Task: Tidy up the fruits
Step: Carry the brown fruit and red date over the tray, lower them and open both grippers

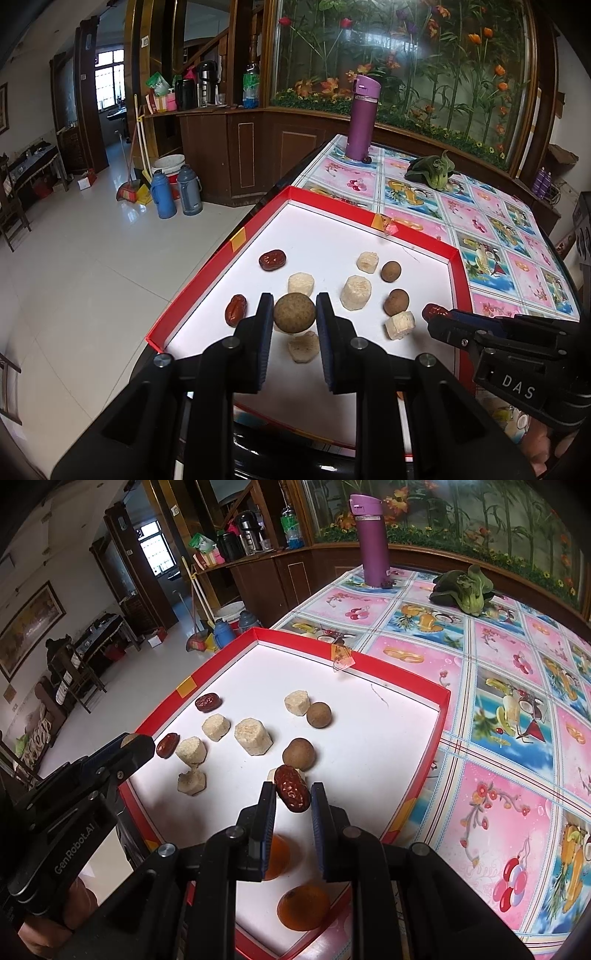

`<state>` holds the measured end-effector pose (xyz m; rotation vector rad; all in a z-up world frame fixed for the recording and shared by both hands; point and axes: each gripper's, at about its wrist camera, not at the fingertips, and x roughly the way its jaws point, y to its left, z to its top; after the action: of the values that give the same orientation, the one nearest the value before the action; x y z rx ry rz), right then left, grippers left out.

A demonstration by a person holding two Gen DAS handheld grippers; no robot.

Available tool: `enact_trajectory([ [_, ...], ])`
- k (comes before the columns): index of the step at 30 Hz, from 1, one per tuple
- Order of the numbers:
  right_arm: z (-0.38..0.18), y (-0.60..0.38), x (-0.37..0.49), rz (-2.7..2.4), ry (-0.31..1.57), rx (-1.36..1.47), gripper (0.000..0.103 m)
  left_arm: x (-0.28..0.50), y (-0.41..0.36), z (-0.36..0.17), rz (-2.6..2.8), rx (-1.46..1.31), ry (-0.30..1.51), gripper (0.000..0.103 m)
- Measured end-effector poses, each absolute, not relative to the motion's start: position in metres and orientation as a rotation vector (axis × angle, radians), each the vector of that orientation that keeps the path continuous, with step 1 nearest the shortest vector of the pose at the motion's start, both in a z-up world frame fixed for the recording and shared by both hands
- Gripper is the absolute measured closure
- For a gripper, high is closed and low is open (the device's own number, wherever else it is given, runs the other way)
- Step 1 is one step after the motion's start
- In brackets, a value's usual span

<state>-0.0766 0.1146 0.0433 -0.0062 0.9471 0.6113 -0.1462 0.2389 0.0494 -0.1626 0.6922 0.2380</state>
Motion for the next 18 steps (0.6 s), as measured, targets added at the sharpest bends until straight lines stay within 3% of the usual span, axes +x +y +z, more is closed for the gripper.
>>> enact_trajectory([
  [18,0.028,0.102,-0.059,0.546,0.972,0.015,0.086,-0.14,0.236,0.036,0.231,-0.157,0.726,0.078],
])
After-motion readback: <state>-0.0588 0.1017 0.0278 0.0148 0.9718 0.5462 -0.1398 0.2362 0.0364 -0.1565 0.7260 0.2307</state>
